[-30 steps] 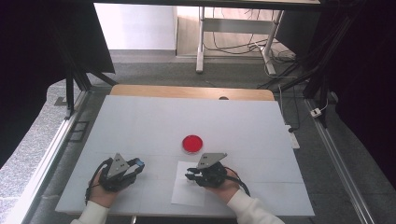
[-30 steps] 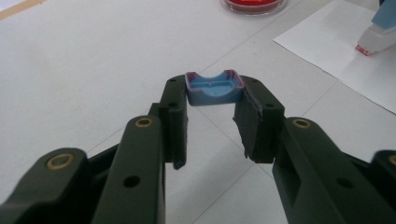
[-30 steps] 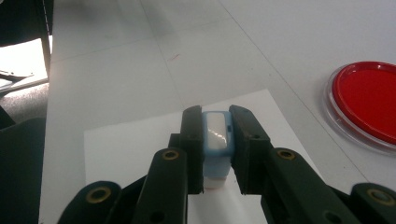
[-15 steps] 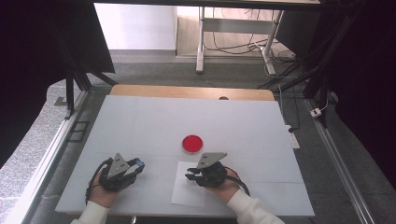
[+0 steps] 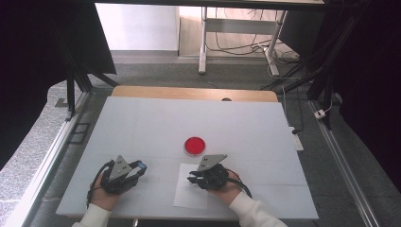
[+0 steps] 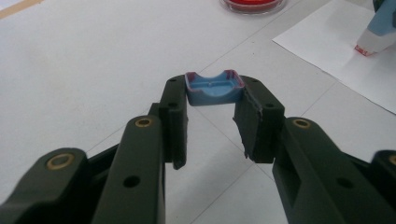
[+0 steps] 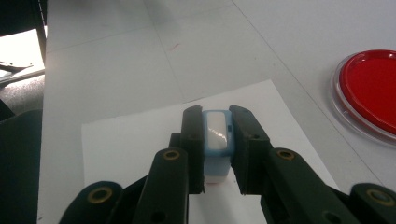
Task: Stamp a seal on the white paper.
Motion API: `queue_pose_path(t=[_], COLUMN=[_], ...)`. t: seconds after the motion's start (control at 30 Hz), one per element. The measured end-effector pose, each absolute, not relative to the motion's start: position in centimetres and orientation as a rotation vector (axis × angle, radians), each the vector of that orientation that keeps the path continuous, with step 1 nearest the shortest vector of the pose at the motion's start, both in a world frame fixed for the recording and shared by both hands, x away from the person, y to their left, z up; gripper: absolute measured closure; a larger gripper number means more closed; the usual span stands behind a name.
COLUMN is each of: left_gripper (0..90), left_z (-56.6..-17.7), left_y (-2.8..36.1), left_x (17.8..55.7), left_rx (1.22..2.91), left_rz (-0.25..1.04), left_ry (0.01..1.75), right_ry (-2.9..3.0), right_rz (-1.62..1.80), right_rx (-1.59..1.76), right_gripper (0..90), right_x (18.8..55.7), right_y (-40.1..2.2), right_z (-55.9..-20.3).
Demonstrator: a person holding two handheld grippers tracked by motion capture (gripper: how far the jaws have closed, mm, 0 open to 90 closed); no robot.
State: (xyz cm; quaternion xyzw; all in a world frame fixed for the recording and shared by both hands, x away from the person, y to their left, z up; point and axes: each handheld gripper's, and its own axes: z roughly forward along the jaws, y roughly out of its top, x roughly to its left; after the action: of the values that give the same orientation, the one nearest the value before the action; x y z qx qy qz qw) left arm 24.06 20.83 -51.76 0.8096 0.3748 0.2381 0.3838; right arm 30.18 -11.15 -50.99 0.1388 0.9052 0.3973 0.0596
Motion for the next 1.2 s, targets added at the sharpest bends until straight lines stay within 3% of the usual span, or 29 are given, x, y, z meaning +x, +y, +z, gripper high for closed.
queue_pose_path(t=[1.2], left_gripper=[64.6], left_z=[-51.67], left_y=[20.77], left_x=[23.92], left_rx=[2.06], left_rz=[0.611], left_ry=[0.954], right_ry=[2.73], right_rz=[1.152], right_rx=[0.425], right_gripper=[76.1], right_x=[29.7], right_y=[-10.87], right_z=[-50.89])
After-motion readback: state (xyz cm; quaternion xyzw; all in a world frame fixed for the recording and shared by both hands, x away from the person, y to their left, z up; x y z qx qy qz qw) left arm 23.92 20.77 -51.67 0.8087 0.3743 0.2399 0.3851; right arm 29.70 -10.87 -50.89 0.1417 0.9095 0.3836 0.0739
